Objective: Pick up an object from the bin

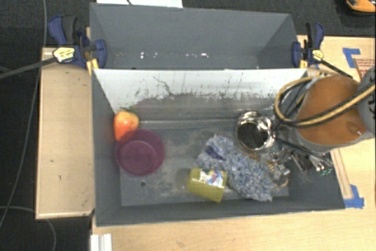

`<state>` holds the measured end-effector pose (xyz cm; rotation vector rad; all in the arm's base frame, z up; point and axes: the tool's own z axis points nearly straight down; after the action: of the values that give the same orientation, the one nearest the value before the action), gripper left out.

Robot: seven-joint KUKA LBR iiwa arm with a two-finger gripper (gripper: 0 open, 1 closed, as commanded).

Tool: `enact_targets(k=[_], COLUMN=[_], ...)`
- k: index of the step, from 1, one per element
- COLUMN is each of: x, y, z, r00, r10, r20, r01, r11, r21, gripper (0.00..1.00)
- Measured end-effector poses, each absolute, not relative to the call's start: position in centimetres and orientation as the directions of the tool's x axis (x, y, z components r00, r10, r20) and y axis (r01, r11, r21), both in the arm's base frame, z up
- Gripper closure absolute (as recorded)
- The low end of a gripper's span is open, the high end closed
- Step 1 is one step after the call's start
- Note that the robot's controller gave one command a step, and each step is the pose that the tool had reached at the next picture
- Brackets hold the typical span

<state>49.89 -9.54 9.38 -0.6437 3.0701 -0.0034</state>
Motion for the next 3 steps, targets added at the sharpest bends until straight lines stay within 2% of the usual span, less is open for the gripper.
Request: enact_targets(k=[3], x=[49.89], y=[-9.54], z=[9.38], r00=[-0.914], r10=[-0.405], r20=[-0.004], r01=[-0.405], r11=[0.914], r21=[-0.003], gripper=[1.0])
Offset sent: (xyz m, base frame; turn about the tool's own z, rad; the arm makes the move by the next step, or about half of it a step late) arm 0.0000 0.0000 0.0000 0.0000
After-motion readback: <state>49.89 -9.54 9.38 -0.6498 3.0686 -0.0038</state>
